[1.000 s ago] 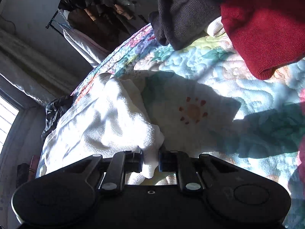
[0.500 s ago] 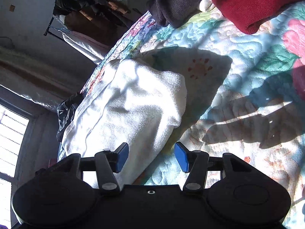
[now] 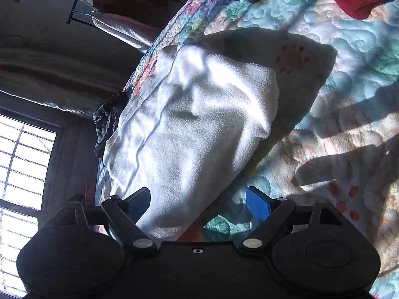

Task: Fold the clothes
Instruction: 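Grasp the jacket's other side edge with the right tool and fold it inward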

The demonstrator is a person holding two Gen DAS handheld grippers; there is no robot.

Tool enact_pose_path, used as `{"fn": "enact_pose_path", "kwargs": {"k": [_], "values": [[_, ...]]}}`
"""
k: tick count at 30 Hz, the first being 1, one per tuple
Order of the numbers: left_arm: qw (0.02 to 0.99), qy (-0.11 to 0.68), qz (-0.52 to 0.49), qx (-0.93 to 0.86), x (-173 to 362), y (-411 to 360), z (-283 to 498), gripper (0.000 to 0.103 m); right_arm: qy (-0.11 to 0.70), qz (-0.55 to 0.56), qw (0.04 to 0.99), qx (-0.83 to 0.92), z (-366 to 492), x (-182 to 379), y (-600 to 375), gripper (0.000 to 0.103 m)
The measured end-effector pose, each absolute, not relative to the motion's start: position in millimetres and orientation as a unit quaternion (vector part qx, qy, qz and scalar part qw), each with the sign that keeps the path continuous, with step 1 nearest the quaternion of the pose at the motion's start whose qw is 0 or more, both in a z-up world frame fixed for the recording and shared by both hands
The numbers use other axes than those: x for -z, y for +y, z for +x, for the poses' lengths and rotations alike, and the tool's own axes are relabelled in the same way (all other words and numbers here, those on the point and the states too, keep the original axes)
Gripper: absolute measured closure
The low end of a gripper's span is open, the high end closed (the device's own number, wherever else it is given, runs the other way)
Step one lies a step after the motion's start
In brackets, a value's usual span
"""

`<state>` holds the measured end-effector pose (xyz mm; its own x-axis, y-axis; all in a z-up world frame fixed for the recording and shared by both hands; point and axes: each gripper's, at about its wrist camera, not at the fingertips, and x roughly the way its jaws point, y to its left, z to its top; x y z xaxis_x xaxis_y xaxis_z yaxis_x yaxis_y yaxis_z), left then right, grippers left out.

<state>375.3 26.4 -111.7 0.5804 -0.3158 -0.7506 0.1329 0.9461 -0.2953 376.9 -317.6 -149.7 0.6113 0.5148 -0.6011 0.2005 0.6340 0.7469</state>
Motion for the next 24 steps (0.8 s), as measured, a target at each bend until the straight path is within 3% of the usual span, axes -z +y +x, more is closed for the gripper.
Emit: {"fn": "enact_pose_path", "kwargs": {"k": [6,10,13,15,22,24], "values": [[0.892,0.430,-0.100,0.099,108.3,37.3,361.9,0.055,0.395,0.329,0.843,-0.157,378.9,123.3,-281.5,0.016],[0.906,0.411,-0.080,0.063,86.2,60.5,347.7,0.037,0.368,0.190,0.879,-0.236,387.4,94.7,-220.5,0.018],[0.904,0.406,-0.127,0.049,80.6,97.6,342.5,0.037,0.362,0.106,0.878,-0.295,411.7,88.6,-166.2,0.034],[0.900,0.405,-0.157,0.041,83.8,116.3,343.0,0.037,0.372,0.073,0.870,-0.315,431.8,93.2,-133.2,0.055],[0.893,0.404,-0.197,0.028,95.4,148.2,342.4,0.037,0.431,0.017,0.851,-0.299,477.6,118.3,-50.0,0.062],[0.891,0.400,-0.211,0.030,95.4,155.4,342.3,0.037,0.430,-0.008,0.855,-0.291,475.9,120.2,-41.2,0.101]]}}
